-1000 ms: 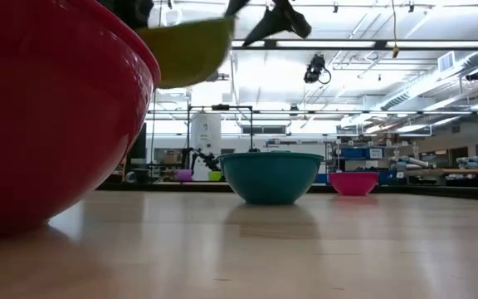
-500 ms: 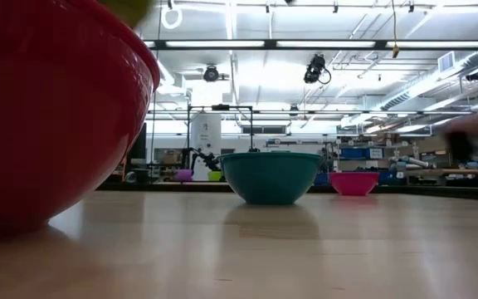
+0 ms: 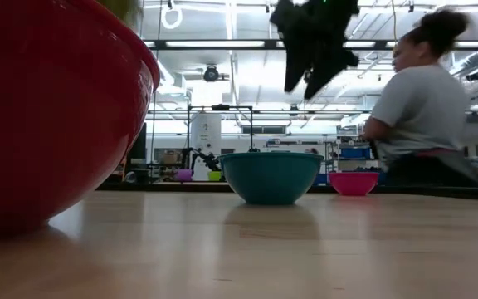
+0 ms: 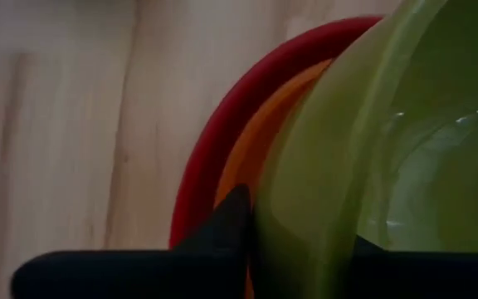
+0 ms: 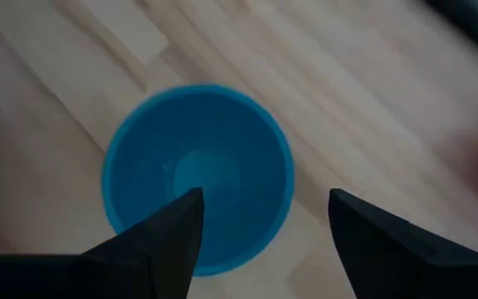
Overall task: Nest bowls inside each other by size order
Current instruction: Stack the green bowl on top of the orange bowl
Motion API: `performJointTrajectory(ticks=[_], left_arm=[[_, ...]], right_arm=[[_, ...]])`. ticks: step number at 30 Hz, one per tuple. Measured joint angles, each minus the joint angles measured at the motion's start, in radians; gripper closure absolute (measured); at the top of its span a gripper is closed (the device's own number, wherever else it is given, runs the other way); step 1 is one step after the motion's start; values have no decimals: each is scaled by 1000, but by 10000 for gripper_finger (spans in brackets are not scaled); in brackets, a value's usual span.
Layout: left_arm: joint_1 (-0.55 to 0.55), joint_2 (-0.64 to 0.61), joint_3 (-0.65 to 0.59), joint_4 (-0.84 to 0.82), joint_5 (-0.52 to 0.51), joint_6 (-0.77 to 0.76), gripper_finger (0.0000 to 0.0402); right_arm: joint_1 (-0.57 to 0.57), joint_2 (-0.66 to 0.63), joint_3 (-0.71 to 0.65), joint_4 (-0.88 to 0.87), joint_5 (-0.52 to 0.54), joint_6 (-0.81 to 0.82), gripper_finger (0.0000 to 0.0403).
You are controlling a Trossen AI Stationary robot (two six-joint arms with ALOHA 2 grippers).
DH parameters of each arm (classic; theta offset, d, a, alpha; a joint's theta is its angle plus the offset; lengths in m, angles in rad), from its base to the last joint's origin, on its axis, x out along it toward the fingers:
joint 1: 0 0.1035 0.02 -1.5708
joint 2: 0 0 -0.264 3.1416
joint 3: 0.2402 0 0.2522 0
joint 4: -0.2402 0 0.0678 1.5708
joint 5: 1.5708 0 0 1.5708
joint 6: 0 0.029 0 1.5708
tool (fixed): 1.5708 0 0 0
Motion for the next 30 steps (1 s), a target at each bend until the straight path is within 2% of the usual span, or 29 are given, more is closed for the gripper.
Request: performJointTrajectory(ticks=[3,6,10,14,17,25,30], left_arm=[[-6,54,0,17,1,-34,296],[-18,97,0,10,18,-43,233],[-26,108,1,10,50,-61,148],[-26,82,1,2,76,-105,92],[-25,43,1,-10,78,-137,76],[-25,-81,1,-55,75,-200,74],[-24,-118,1,-161,-72,-236,74]], right_arm=[[-21,1,-92,88,-55,15,142],[-40,1,-173,169,-71,32,142],[-73,1,-264,191,-74,81,143],[-98,1,-334,239,-113,94,143],[-106,1,-371,300,-140,93,143],[-113,1,-419,429,-204,104,148],[-133,1,-419,430,-198,112,190]])
